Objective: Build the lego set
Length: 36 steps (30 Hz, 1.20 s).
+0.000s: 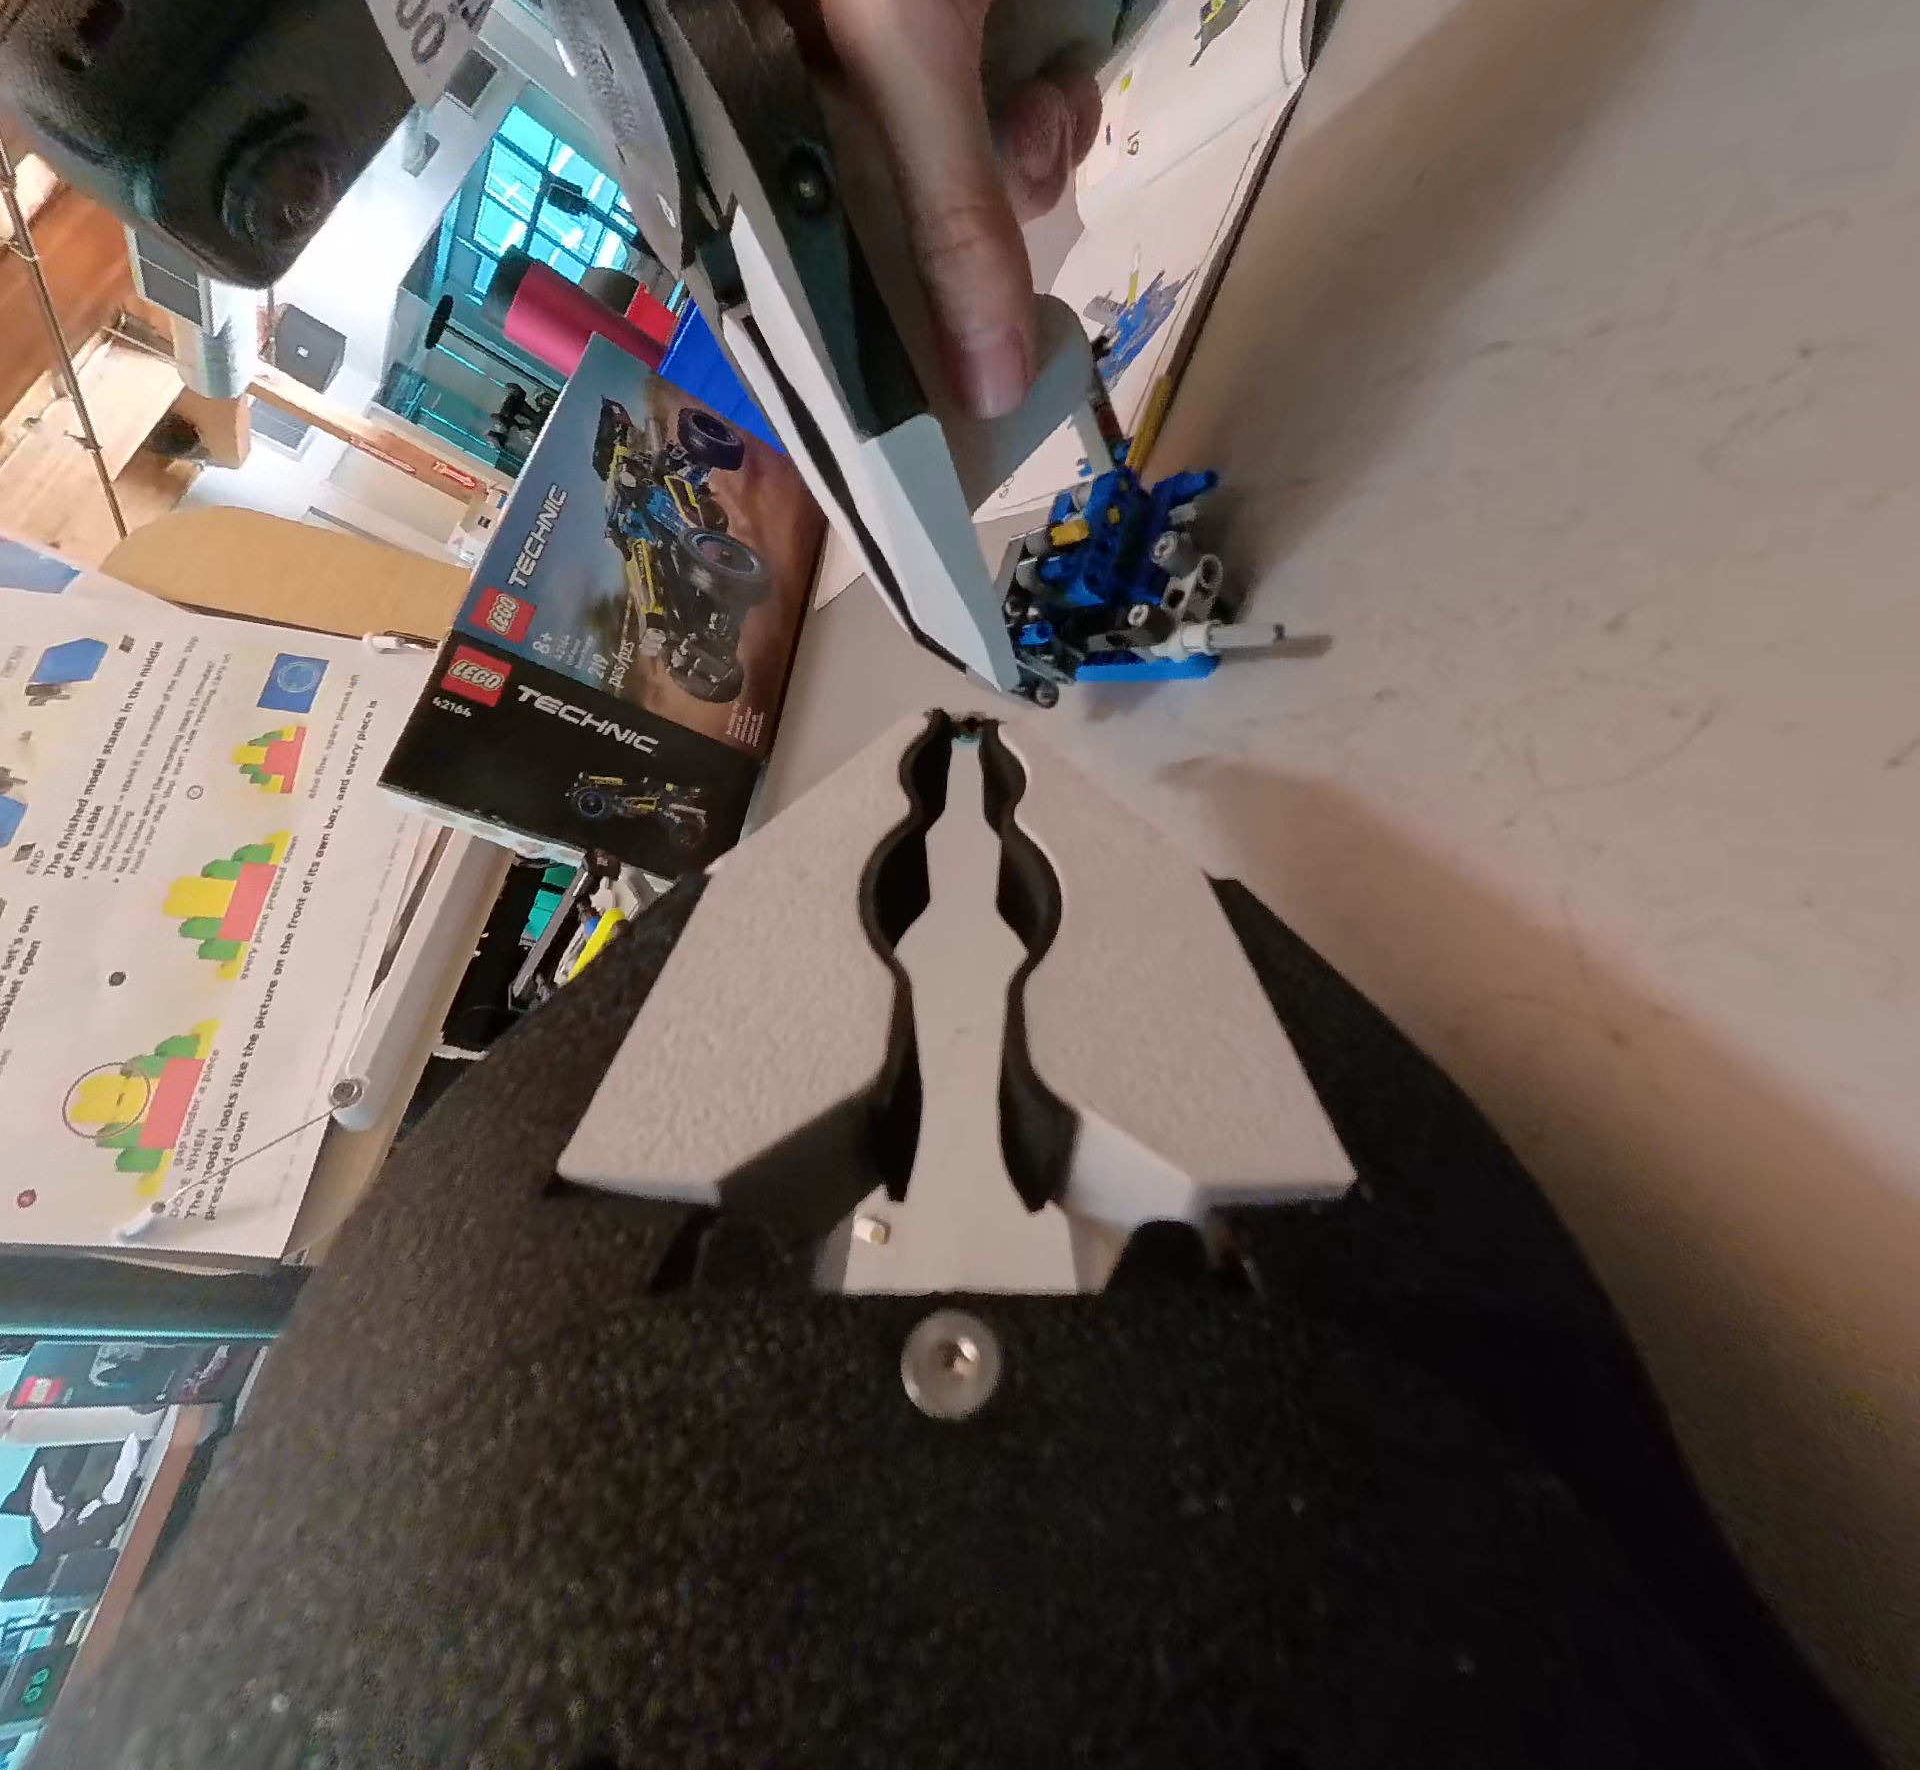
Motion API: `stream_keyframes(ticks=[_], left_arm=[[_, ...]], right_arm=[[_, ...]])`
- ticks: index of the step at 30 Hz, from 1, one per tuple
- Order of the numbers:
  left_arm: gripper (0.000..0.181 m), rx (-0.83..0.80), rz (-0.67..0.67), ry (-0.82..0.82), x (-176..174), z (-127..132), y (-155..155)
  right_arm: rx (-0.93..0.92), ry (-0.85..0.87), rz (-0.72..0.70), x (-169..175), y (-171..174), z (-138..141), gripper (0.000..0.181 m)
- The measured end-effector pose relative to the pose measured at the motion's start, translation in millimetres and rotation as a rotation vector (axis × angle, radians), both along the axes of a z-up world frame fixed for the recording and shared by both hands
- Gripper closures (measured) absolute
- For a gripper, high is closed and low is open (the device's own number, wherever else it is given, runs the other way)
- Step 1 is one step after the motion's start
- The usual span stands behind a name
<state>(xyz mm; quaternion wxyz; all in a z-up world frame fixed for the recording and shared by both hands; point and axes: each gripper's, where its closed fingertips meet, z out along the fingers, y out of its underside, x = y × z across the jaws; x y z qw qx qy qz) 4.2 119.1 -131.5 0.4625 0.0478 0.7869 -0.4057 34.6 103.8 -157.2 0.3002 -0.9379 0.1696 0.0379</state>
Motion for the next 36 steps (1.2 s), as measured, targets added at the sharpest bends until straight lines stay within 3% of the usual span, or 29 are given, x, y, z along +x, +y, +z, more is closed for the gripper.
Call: stream_keyframes(ticks=[4, 14, 27, 36], left_arm=[[0.178, -0.012, -0.01, -0.019, -1.9, 3.9, -0.7], [0.178, -0.102, -0.039, -0.117, -8.4, 28.8, 1.5], [0.178, -0.118, -0.058, -0.086, -14.9, 32.1, 0.2], [0.178, -0.187, -0.072, 0.06, -15.0, 28.5, 1.8]], right_arm=[[0.021, -0.016, -0.013, 0.6, 0.3, 1.8, 0.174], [0.686, 0.12, -0.193, -19.8, 15.3, 55.9, 0.175], [0.947, 0.271, -0.286, -29.7, 13.3, 54.1, 0.174], [0.968, 0.295, -0.321, -27.8, 12.7, 53.7, 0.174]])
